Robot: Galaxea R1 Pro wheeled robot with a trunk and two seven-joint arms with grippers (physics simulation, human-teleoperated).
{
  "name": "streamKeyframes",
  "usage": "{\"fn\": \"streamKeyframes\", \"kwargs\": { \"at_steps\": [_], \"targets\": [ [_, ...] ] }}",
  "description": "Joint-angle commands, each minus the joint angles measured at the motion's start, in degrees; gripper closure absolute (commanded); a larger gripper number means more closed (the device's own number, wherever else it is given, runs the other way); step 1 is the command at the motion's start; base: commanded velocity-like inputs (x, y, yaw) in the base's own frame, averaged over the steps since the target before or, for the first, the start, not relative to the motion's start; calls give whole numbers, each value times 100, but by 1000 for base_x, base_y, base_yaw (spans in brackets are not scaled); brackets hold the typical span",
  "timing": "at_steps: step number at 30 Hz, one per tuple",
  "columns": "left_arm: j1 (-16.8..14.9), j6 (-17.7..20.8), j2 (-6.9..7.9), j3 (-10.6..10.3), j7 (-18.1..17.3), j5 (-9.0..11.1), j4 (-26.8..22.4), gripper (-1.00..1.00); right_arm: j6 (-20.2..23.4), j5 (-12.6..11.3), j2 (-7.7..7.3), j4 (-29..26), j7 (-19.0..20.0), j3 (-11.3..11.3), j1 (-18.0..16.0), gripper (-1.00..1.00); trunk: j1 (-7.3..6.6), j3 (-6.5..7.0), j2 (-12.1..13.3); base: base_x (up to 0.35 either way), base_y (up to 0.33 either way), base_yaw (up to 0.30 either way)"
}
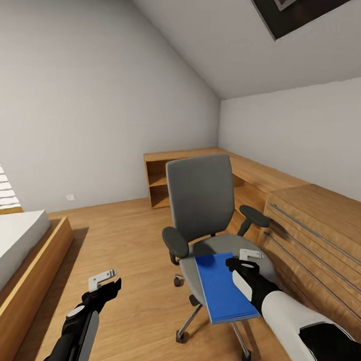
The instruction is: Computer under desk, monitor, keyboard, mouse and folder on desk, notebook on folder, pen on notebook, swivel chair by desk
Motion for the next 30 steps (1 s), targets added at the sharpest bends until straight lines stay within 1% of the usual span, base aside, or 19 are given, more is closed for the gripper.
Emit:
{"fn": "streamKeyframes", "kwargs": {
  "at_steps": [1,3,4,6,8,11,15,19,21,22,23,26,30],
  "targets": [
    [-3,30,-4,5,27,54,-9,-100,44,-25,-6,-27,-43,47,-2,-100,-23,12,39,0,0,0],
    [-3,30,-4,5,24,54,-9,-100,54,-25,-18,-156,-49,46,-2,-100,-67,48,119,0,0,0],
    [-3,29,-4,5,15,54,-9,-100,92,-35,-75,-618,-62,45,62,-100,-89,66,159,0,0,0],
    [-3,30,-4,5,13,54,-9,-100,137,-41,-105,-889,-69,45,180,-100,-89,66,159,0,0,0],
    [-3,27,-4,5,9,54,-11,-100,250,-41,-127,-1264,-76,45,367,-100,-89,66,159,0,0,0],
    [-3,24,-4,5,1,51,-18,-100,573,-42,-150,-2065,-92,40,747,-100,-89,66,159,0,0,0],
    [-3,23,-4,5,-4,50,-41,-100,1068,-49,-165,-3355,-140,-14,1384,-100,-89,66,159,0,0,0],
    [-3,22,-4,5,-6,47,-53,-100,1346,-134,-158,-4519,-210,-241,2006,-100,-89,66,159,0,0,0],
    [-3,22,-4,5,-6,47,-56,-100,1421,-229,-151,-5000,-233,-363,2268,-100,-89,66,159,0,0,0],
    [-3,22,-4,5,-7,46,-58,-100,1474,-360,-150,-5394,-248,-447,2482,-100,-89,66,159,0,0,0],
    [-3,22,-4,5,-7,46,-59,-100,1499,-439,-152,-5556,-253,-479,2569,-100,-89,66,159,0,0,0],
    [-3,22,-4,5,-7,46,-60,-100,1589,-709,-158,-5908,-264,-541,2753,-100,-89,66,159,0,0,0],
    [-3,20,-1,5,-7,46,-61,-100,1691,-1123,-163,-6140,-270,-596,2870,-100,-89,66,159,0,0,0]
  ]
}}
